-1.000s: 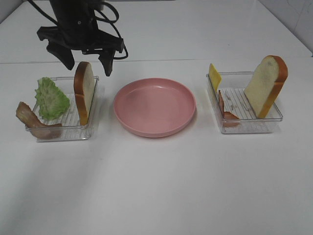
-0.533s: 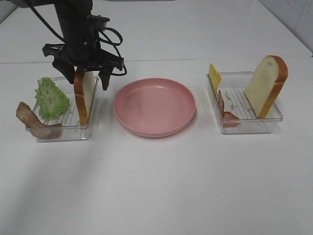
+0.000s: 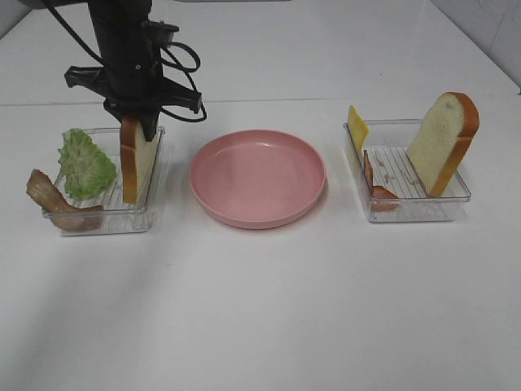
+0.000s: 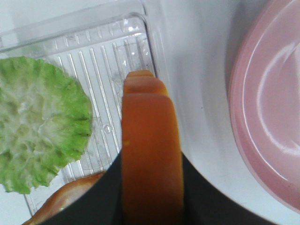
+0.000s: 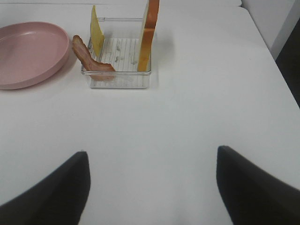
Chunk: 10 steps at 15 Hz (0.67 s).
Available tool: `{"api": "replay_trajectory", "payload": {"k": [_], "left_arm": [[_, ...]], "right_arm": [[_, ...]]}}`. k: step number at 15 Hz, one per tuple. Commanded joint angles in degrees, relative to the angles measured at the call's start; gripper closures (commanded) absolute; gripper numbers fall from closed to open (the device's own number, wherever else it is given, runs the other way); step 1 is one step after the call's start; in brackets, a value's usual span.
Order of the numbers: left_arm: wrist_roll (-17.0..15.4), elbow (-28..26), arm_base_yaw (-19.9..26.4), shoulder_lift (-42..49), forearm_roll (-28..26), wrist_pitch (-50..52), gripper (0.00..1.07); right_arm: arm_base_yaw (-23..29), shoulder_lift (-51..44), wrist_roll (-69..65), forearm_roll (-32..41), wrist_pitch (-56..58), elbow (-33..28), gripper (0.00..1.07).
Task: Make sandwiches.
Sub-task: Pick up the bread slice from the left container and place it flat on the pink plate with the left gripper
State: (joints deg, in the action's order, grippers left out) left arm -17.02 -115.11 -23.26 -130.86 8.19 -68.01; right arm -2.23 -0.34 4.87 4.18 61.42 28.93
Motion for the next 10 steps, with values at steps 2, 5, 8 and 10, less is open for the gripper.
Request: {"api": "replay_trajectory", "payload": {"k": [2,5,8,10], "left_arm": [[0.1,-2.8,-0.1,5.8,-2.5,-1.9,1.07],[4.1,-3.4,0.4,9.2,-10.5,-1.4,1.07],[11.1,-3.4,3.6,7.6,-28.6,3.1,1.07],[17.6,-3.4,4.5,5.1,-41.8,5.9,1.07]], "right_arm": [[-0.4,-0.6,0.0,-0.1,-0.6,0.1,0.36],[-0.4,-0.6,0.0,-0.1,-0.6,0.1,0.36],[-0.4,-0.6,0.0,-0.1,-0.6,0.1,0.36],[-0.4,-0.6,0.0,-0.1,-0.6,0.1,0.36]]}}
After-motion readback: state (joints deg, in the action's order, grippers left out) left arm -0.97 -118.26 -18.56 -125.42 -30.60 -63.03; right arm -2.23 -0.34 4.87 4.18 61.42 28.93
